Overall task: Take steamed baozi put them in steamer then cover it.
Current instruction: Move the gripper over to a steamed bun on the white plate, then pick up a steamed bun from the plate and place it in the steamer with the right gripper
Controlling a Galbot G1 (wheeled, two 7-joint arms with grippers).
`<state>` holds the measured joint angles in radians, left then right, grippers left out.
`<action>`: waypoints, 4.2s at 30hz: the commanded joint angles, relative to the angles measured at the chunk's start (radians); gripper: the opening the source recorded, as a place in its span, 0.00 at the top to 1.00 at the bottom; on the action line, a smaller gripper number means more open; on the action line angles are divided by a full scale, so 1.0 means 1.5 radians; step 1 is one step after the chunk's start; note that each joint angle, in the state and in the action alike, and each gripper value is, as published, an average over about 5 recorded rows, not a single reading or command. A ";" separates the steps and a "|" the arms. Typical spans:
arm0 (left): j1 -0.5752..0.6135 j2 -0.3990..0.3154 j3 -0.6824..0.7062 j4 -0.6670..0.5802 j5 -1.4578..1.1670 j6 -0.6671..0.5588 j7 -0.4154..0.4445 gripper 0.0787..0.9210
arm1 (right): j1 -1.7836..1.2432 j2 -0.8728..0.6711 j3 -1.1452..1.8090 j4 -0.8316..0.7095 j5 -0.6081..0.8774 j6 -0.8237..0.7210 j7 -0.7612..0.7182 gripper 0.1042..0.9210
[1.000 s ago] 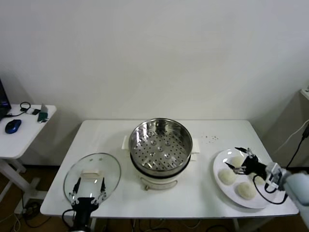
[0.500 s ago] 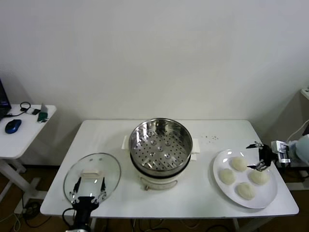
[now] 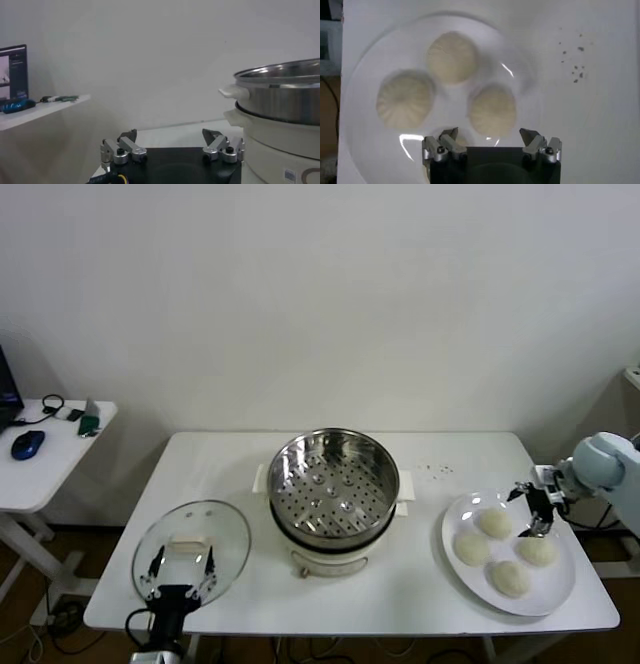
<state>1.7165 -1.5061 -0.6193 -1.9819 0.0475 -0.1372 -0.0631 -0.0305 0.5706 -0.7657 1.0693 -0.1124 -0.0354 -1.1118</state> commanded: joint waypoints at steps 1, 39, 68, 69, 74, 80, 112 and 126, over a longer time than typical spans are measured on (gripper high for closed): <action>-0.003 0.000 0.000 0.001 0.000 0.006 0.000 0.12 | 0.067 0.067 -0.103 -0.083 -0.029 0.007 -0.008 0.12; -0.008 -0.003 -0.004 0.003 0.001 0.015 -0.004 0.12 | 0.034 0.114 -0.067 -0.107 -0.038 0.032 -0.001 0.22; 0.005 -0.002 -0.004 -0.008 -0.001 0.012 -0.005 0.12 | 0.603 0.316 -0.456 0.123 0.078 0.245 -0.014 0.23; 0.005 -0.002 -0.004 -0.008 -0.001 0.012 -0.005 0.12 | 0.604 0.330 -0.455 0.129 0.060 0.260 -0.012 0.23; 0.006 0.000 -0.004 -0.007 -0.002 0.012 -0.005 0.12 | 0.579 0.399 -0.430 0.147 -0.044 0.325 -0.002 0.23; 0.010 0.002 -0.003 -0.007 -0.002 0.010 -0.005 0.12 | 0.505 0.470 -0.390 0.137 -0.152 0.375 0.011 0.23; 0.024 0.009 -0.013 -0.009 -0.009 0.007 -0.006 0.12 | 0.309 0.561 -0.354 0.012 -0.294 0.393 0.018 0.22; 0.025 0.007 -0.013 -0.009 -0.009 0.009 -0.008 0.12 | 0.324 0.533 -0.342 0.039 -0.270 0.375 0.009 0.12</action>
<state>1.7533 -1.4940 -0.6385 -1.9947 0.0342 -0.1236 -0.0747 0.4496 1.3783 -1.2889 1.1153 -0.5300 0.5306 -1.0938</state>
